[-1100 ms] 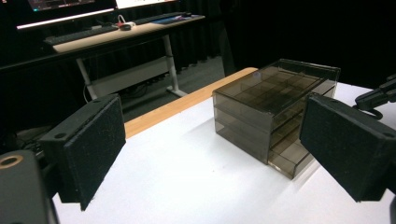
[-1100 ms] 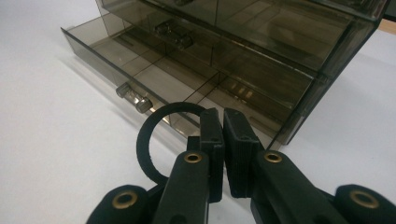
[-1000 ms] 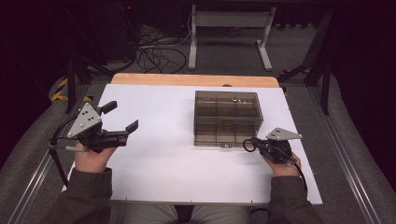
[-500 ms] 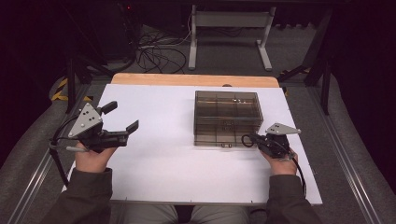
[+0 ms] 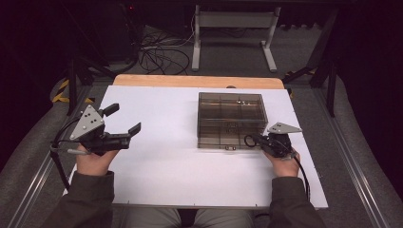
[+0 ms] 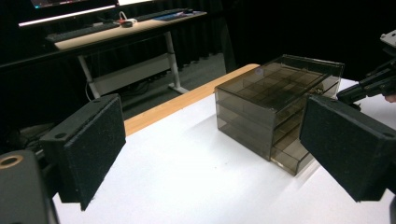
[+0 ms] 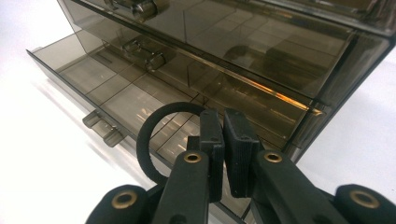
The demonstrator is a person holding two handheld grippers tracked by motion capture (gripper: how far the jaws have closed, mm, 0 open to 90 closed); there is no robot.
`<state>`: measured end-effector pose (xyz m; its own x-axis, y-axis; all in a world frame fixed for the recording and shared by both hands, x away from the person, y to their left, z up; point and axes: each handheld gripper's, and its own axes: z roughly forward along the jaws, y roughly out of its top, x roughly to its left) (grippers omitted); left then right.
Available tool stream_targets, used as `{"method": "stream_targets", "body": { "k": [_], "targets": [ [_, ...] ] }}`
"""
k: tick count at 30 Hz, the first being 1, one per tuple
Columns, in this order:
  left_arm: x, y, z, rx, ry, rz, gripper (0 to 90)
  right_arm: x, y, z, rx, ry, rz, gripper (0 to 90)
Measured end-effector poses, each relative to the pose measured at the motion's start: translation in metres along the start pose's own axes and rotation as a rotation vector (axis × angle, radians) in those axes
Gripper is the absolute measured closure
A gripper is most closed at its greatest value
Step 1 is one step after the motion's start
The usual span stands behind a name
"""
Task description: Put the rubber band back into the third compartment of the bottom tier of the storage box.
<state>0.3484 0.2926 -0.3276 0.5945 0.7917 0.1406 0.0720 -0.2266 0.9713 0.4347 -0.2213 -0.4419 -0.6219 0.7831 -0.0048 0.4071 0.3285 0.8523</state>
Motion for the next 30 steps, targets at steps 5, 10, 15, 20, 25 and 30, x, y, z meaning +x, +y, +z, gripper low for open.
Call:
{"method": "stream_targets", "body": {
  "k": [5,10,15,20,25,30],
  "targets": [
    [0.0,-0.001,0.001,0.003,-0.003,-0.004,8.0,-0.001,0.0,0.005,0.012,0.004,0.002,87.1],
    [0.0,-0.001,0.001,0.003,0.002,0.003,8.1,-0.002,-0.002,0.01,0.029,0.001,-0.005,87.0],
    [0.001,-0.001,0.001,0.005,0.003,0.005,8.1,-0.004,-0.003,0.014,0.036,-0.003,-0.001,87.1],
    [0.001,-0.002,0.001,0.007,0.005,0.0,8.2,-0.005,-0.003,0.016,0.04,-0.006,0.001,87.1],
    [0.0,-0.003,0.002,0.013,0.0,-0.006,8.2,-0.005,-0.004,0.02,0.053,-0.014,-0.007,87.1],
    [0.0,-0.003,0.003,0.016,-0.001,-0.008,8.2,-0.007,-0.005,0.022,0.063,-0.019,-0.01,87.1]
  ]
}}
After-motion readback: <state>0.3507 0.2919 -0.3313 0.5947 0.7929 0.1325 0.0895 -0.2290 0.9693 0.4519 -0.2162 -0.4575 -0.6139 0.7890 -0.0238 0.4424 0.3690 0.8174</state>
